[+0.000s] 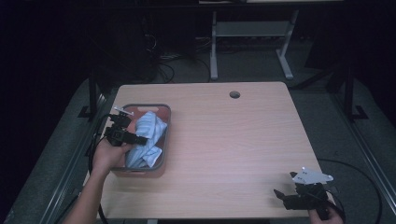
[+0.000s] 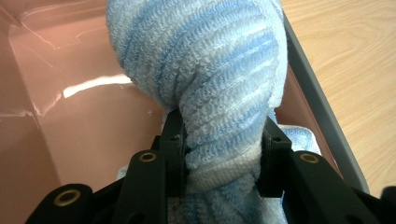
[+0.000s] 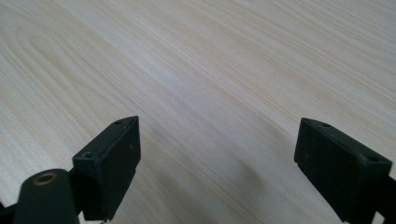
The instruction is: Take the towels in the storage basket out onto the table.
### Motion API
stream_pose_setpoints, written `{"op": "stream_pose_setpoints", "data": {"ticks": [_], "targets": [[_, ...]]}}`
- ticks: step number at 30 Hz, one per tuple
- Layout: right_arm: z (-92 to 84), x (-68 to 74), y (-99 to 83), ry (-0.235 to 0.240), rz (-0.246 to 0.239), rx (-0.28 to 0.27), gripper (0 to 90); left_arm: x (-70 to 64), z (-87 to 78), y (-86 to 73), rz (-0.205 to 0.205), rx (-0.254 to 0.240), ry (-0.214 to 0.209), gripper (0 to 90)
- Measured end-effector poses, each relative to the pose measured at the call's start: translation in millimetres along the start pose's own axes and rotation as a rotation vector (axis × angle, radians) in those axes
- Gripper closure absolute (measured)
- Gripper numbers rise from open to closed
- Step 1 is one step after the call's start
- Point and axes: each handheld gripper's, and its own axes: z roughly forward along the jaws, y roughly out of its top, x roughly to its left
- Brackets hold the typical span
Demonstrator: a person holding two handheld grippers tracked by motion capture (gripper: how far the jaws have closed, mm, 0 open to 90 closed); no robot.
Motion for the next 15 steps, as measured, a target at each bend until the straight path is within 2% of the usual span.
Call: {"op": "stream_pose_setpoints", "data": {"ticks": [2,6,15], "targets": [[-0.1,-0.4,-0.1,-0.001,0.0,0.003,13.9,1.0,-1.7,-0.4,-0.009,-0.011,-0.007,61.9],[-0.8,-0.8,-0.3,-0.006,0.003,-0.003,13.9,5.4,-7.6,-3.7,-0.04,-0.071,-0.027,61.7],[-2.6,-2.9,-1.1,-0.006,0.015,-0.008,13.9,10.0,-20.6,-5.4,-0.057,-0.105,-0.041,61.7]]}}
